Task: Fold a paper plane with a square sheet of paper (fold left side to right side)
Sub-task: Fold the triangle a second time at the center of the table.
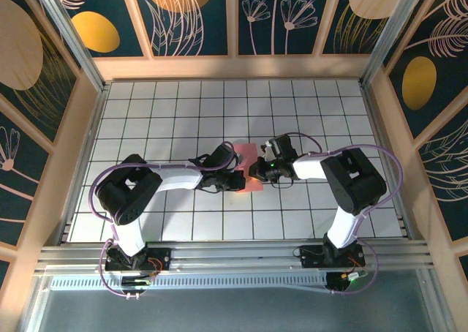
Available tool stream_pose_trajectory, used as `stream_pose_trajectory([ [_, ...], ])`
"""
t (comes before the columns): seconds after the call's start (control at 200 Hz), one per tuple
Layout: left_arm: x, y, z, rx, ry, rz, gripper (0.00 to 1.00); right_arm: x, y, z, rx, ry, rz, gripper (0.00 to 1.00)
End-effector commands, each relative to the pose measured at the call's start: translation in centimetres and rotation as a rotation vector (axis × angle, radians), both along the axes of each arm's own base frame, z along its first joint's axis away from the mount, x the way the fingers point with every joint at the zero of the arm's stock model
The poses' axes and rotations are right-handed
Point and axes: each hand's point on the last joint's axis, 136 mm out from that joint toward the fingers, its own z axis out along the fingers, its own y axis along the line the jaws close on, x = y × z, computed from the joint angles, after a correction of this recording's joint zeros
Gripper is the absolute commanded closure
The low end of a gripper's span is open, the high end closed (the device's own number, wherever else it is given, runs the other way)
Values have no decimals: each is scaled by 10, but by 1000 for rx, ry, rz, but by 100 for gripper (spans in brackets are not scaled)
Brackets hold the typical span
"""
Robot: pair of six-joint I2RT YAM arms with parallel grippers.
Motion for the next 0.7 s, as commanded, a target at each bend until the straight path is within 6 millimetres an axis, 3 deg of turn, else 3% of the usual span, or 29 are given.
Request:
stream_pose_trajectory([
  [0.0, -4, 11, -13, 43, 28, 18, 96, -17, -12, -28, -100, 74, 6, 100],
  [0.696, -6, 16, -15, 54, 33, 24, 96, -17, -12, -29, -102, 79, 10, 100],
])
